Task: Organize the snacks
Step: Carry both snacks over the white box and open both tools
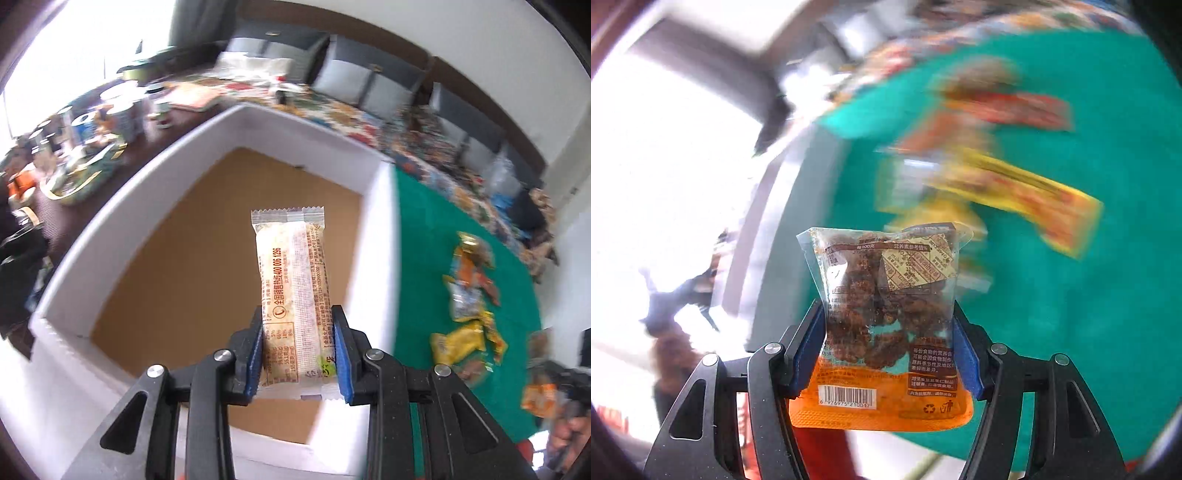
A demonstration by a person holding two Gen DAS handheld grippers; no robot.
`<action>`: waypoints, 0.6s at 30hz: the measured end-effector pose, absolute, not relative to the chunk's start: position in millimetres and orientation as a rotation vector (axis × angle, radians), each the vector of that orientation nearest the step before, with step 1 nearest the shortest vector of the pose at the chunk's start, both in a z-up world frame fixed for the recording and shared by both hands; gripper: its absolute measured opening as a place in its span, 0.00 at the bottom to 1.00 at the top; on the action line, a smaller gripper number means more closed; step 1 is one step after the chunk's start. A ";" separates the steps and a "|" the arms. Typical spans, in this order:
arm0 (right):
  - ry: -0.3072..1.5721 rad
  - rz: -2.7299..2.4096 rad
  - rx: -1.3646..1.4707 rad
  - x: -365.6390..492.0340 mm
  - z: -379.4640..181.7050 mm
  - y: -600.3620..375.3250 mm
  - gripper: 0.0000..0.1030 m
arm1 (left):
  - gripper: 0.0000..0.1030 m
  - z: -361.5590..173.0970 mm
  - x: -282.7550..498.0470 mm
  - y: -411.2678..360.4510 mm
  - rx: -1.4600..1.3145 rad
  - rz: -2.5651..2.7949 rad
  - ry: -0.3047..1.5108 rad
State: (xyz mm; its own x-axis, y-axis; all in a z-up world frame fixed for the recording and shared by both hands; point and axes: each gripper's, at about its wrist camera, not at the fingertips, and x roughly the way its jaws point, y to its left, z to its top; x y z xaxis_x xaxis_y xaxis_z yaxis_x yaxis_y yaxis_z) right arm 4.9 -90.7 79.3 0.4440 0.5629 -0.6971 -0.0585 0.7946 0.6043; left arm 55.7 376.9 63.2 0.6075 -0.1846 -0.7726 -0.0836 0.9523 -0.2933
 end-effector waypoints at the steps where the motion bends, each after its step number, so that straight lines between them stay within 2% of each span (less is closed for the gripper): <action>1: 1.040 0.476 0.541 16.2 91.6 -61.6 0.64 | 0.31 57.3 58.4 383.0 -0.311 -0.033 0.928; 4: 1.040 0.657 0.511 47.2 118.4 32.1 0.64 | 0.43 43.3 55.6 398.8 -0.304 0.030 0.953; 6: 1.039 0.727 0.477 64.3 129.2 91.3 0.65 | 0.65 37.9 51.6 407.5 -0.302 0.071 0.959; 7: 1.035 0.752 0.449 74.2 133.8 120.7 0.68 | 0.69 36.8 48.1 410.9 -0.303 0.092 0.952; 8: 1.033 0.756 0.430 83.9 136.9 146.3 0.78 | 0.72 36.7 49.3 411.1 -0.305 0.104 0.946; 9: 1.039 0.747 0.430 92.2 137.6 164.9 0.87 | 0.72 36.8 44.4 413.5 -0.307 0.118 0.938; 12: 1.024 0.733 0.422 97.8 145.8 177.6 0.86 | 0.72 40.3 37.6 415.3 -0.304 0.133 0.906; 15: 0.959 0.691 0.425 91.3 159.6 142.9 0.86 | 0.72 48.0 33.1 402.8 -0.304 0.110 0.855; 18: 0.943 0.567 0.373 96.0 140.1 82.8 0.86 | 0.72 61.3 35.8 375.7 -0.317 0.042 0.769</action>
State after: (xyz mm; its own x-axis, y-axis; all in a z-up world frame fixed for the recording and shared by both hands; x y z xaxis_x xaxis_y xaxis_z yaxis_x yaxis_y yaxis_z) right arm 96.0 82.8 140.1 0.4601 0.6045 -0.6503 -0.2905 0.7946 0.5332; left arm 35.8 375.7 61.3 0.7199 -0.0778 -0.6897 -0.1525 0.9517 -0.2665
